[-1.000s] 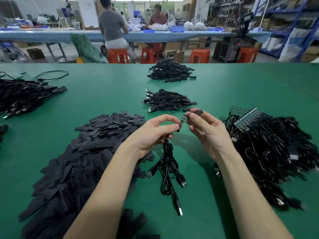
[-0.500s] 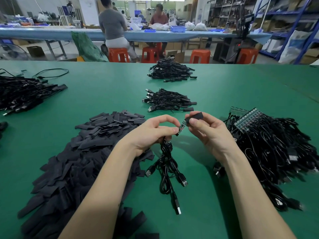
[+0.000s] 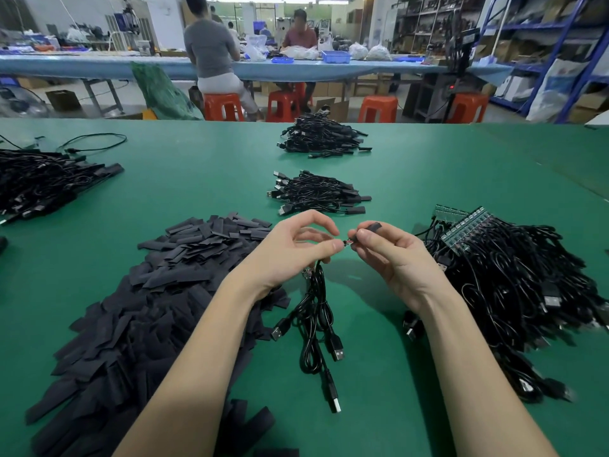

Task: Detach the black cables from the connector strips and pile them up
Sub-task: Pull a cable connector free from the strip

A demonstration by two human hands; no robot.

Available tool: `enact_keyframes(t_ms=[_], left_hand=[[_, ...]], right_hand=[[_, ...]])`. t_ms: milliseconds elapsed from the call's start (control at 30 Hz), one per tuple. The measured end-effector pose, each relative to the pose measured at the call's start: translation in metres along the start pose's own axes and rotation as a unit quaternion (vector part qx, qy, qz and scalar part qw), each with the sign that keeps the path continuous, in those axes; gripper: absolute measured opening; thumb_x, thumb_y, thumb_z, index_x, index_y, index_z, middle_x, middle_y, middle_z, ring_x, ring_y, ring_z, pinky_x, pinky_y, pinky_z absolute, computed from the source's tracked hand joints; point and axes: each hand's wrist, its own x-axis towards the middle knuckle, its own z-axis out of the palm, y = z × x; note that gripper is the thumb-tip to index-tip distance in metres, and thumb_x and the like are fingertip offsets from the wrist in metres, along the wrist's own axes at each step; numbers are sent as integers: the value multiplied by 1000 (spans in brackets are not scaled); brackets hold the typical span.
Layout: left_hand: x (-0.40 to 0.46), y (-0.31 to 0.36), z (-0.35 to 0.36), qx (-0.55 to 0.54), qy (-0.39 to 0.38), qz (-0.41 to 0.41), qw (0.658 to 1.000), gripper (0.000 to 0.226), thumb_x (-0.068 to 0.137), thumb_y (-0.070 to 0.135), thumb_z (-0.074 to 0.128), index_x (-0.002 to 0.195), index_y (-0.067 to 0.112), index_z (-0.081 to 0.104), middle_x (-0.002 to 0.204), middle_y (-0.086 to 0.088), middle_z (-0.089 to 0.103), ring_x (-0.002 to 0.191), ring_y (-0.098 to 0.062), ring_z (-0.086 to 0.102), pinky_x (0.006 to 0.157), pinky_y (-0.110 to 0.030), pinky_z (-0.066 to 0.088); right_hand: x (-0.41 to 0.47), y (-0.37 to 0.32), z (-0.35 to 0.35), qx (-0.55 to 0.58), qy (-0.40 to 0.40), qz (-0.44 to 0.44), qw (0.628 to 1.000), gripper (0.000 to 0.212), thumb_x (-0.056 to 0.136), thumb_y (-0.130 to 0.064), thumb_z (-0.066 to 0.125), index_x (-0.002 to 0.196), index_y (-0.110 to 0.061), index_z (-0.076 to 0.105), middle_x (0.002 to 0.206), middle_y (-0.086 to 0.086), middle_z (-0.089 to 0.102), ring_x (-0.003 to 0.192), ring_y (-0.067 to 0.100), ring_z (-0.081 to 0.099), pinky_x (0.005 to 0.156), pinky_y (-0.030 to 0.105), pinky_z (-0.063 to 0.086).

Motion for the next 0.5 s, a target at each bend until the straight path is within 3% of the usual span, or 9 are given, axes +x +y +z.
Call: enact_keyframes(t_ms=[67, 200, 500], left_hand=[[1, -2, 3, 16, 16, 25, 999, 13, 85, 16, 80, 96, 16, 72, 87, -1, 76, 80, -13, 72, 79, -21, 56], [1, -4, 6, 18, 30, 57, 998, 11, 84, 10, 80, 93, 16, 78, 86, 0, 78, 77, -12, 73, 76, -17, 54], [2, -7, 8, 20, 37, 96, 994, 11, 85, 10, 80, 93, 18, 80, 85, 1, 78, 73, -10, 71, 73, -17, 53]], right_hand=[[1, 2, -2, 12, 25, 7, 1000, 13, 69, -11, 81, 82, -12, 81, 93, 11, 78, 81, 16, 75, 72, 17, 57], [3, 4, -1, 22, 43, 12, 999, 15, 67, -14, 83, 82, -12, 82, 94, 11, 77, 80, 14, 74, 72, 16, 57], [4, 9, 2, 33, 16, 28, 999, 12, 71, -14, 81, 83, -12, 83, 94, 11, 77, 81, 15, 75, 72, 16, 57]])
